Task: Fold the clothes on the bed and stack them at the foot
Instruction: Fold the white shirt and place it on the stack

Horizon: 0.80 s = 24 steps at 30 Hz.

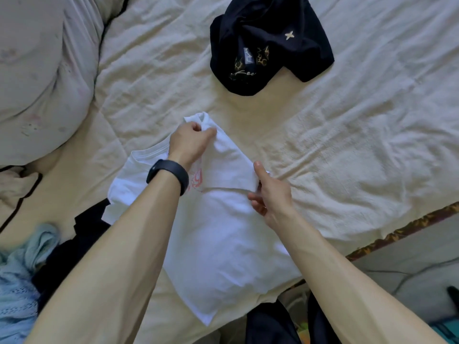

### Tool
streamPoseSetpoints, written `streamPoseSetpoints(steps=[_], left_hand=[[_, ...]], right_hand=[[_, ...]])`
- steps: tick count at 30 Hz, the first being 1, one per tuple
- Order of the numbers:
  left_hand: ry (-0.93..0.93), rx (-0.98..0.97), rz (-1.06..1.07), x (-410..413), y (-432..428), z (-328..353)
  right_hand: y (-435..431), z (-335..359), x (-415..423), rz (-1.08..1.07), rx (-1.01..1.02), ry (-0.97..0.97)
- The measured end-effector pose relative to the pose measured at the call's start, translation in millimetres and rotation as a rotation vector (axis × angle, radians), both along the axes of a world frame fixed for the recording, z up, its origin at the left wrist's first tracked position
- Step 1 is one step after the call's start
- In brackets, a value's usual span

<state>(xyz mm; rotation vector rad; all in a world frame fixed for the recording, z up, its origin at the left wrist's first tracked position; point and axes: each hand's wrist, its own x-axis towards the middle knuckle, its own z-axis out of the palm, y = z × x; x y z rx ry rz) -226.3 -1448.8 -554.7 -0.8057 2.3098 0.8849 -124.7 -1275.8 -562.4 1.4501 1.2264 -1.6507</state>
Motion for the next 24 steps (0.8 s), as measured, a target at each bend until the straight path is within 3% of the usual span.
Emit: streamPoseSetpoints(steps=[3,6,10,14,17,21,24], left_hand=[[-0.032,0.266,0.126,-17.9,4.6,0.2],[-0.064,0.341,0.212,-26.1,10.3,-5.8],[-0.063,0.409,0.280,-24.8,10.0,-16.3],[-0.039,0.307,0.033,-17.4,5.1,-13.6],[-0.201,0.198,-0.226,-2.5,-3.5,-5.5],[-0.171,0.090,-0.218,24.8,-8.6,1.1],[-0.031,-0.050,-0.186,41.0,-0.5,4.0]], right_hand=[[-3.2,-7.6,-9.1,-0.168,-0.111,-0.100],[-4.6,-12.7,-5.9,-0.295,-0.154,-0.105],[-9.7,-14.6,6.1,-0.282,-0.161,-0.013],[-6.3,-13.8,12.3,-0.059,-0.130,0.098],[-3.8,-12.4,14.8,0.074,-0.098,0.104],[-1.2,-12.9,16.7,0.275,0.049,0.112],[10.6,-9.8,11.9,0.723,0.201,0.169]])
